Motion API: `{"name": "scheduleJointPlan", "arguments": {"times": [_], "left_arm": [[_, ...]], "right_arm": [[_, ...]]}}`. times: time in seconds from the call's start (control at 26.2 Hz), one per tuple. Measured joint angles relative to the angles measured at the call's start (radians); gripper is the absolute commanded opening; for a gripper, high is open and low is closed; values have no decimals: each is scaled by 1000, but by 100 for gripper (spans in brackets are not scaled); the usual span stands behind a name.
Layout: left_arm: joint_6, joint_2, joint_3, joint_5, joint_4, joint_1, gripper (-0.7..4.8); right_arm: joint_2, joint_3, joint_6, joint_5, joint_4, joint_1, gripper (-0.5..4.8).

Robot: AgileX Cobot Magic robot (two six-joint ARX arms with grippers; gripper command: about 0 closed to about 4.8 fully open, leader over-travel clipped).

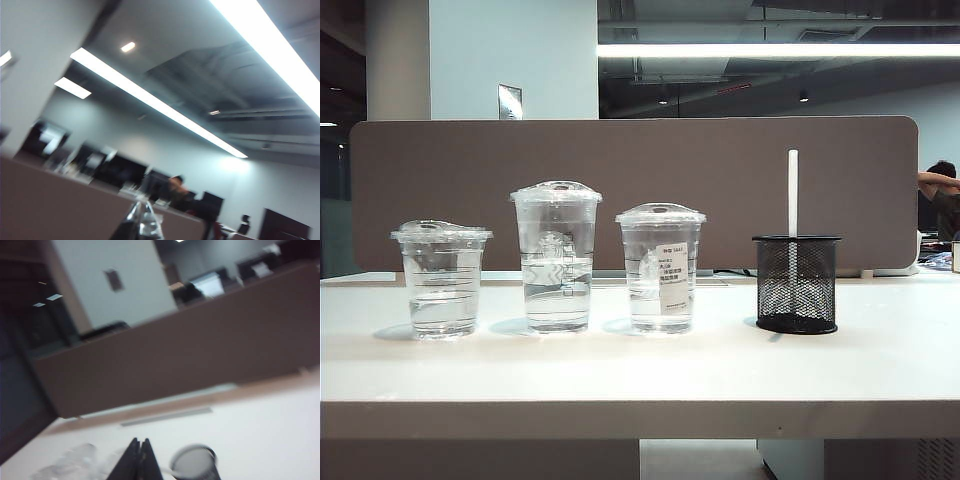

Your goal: Pick up the straw and insert it into the medium coffee cup.

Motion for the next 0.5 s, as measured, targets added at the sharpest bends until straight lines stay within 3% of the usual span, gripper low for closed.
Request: {"name": "scheduleJointPlan", "arguments": {"times": [0.08,0.15,0.27,0.38,0.42,0.5], "left_arm": [[86,3,132,92,-114,0,-5],[241,49,306,124,-357,0,-4],[364,161,494,60,-563,0,-5],[442,319,623,15,-678,0,-5],[481,397,665,37,-692,0,-5],[539,615,739,235,-742,0,-5]], "right_arm": [[18,125,-55,-69,-84,0,-5],[77,248,-119,-128,-227,0,-5],[199,413,-213,-158,-405,0,-5],[340,573,-360,-164,-505,0,-5],[385,623,-406,-165,-543,0,-5],[581,797,-501,-183,-608,0,-4]]}}
